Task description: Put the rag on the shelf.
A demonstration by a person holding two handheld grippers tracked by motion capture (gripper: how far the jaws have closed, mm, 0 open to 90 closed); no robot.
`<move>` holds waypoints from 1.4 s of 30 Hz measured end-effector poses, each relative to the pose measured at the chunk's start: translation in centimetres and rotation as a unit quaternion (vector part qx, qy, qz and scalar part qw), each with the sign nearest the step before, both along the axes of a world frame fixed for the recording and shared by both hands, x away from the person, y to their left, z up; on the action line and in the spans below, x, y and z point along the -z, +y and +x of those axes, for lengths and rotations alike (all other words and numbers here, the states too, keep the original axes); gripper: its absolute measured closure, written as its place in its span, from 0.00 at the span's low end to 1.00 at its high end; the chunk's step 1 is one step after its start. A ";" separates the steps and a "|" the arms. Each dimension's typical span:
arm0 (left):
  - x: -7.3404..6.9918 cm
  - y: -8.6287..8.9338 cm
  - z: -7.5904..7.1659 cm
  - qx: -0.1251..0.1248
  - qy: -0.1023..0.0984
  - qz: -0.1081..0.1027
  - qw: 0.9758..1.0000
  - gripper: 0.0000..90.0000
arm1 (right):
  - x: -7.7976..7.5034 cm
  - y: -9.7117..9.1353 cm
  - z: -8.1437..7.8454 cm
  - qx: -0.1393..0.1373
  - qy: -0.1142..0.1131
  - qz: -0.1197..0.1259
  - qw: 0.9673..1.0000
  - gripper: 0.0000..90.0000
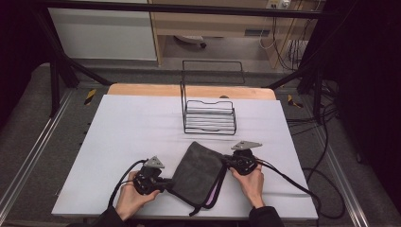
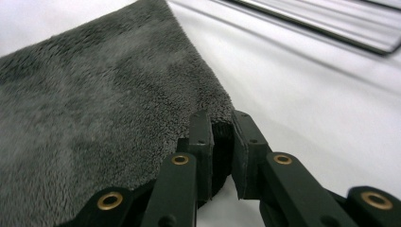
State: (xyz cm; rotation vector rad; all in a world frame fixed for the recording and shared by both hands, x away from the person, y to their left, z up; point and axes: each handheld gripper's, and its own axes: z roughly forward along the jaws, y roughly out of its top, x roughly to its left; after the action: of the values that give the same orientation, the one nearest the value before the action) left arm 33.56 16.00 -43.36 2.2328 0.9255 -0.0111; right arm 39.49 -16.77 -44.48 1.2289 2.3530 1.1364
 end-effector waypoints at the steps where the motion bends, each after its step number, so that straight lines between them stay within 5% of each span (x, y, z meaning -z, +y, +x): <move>1: 0.0 0.1 -0.2 -0.002 0.001 -0.002 1.000 0.91 | 0.0 0.3 0.2 0.000 0.002 0.004 1.000 0.89; 17: 0.2 0.7 -2.9 -0.020 0.002 -0.016 1.000 0.91 | -0.7 4.8 3.4 -0.053 -0.021 0.006 0.998 0.89; 27: 0.3 0.9 -2.9 -0.023 0.002 -0.025 0.999 0.88 | -0.1 5.1 3.9 -0.063 -0.022 -0.004 0.998 0.86; 31: 0.0 1.3 -2.6 -0.018 -0.005 -0.021 1.000 0.80 | -0.5 4.8 3.5 -0.062 -0.032 -0.001 0.998 0.78; 34: -0.3 1.9 -2.4 -0.022 -0.018 -0.018 0.999 0.68 | -1.3 3.9 2.8 -0.056 -0.038 0.015 0.998 0.59; 39: -0.7 2.9 -1.6 -0.036 -0.036 -0.023 0.998 0.54 | -1.9 2.7 1.6 -0.054 -0.035 0.030 0.997 0.43; 42: -0.8 3.5 -1.2 -0.048 -0.056 -0.017 0.997 0.48 | -2.1 2.1 0.1 -0.065 -0.022 0.039 0.997 0.44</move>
State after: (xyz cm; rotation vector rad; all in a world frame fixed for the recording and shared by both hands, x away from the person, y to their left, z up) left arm 32.33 19.46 -42.57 2.1324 0.9630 0.1394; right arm 39.57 -14.62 -42.41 1.0776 2.4062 1.2948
